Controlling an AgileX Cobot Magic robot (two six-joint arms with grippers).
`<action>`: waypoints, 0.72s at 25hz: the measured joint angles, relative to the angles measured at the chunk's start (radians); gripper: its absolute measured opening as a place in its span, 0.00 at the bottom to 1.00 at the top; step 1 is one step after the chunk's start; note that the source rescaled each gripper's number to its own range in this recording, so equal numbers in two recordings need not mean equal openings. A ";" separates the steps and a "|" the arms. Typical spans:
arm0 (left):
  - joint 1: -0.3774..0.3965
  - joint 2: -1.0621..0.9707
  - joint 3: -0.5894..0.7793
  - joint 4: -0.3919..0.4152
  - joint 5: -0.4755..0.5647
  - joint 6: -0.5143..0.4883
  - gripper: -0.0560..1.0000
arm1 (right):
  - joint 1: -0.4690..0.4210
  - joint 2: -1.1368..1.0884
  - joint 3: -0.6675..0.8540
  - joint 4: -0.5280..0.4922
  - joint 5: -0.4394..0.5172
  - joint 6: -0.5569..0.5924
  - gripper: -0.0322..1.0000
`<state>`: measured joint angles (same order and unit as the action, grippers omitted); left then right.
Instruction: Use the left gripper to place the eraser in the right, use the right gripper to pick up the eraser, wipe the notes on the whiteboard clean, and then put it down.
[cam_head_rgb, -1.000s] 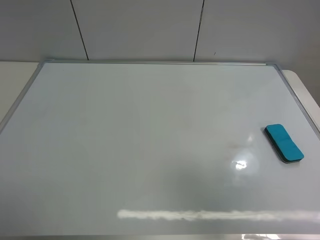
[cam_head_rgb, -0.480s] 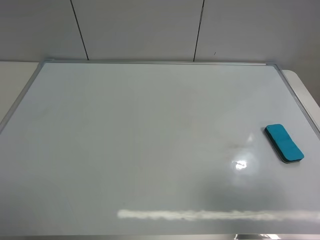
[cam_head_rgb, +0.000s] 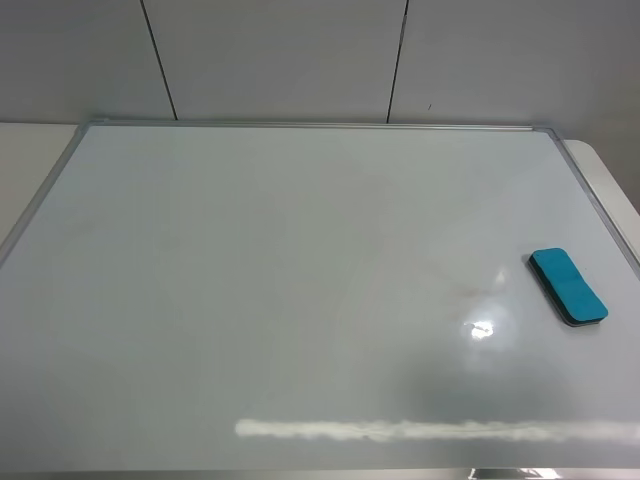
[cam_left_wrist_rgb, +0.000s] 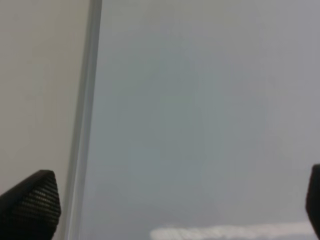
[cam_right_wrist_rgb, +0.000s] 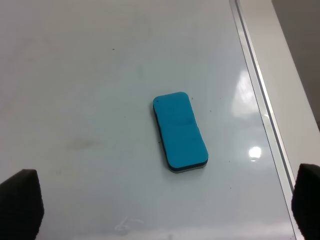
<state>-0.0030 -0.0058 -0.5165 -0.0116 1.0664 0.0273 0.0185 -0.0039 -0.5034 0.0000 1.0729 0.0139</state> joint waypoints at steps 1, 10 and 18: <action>0.000 0.000 0.000 0.000 0.000 0.000 1.00 | 0.000 0.000 0.000 0.000 0.000 0.000 1.00; 0.000 0.000 0.000 0.000 0.000 0.000 1.00 | 0.000 0.000 0.000 0.000 0.000 0.002 1.00; 0.000 0.000 0.000 0.000 0.000 0.000 1.00 | 0.000 0.000 0.000 0.000 0.000 0.002 1.00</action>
<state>-0.0030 -0.0058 -0.5165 -0.0116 1.0664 0.0273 0.0185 -0.0039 -0.5034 0.0000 1.0729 0.0159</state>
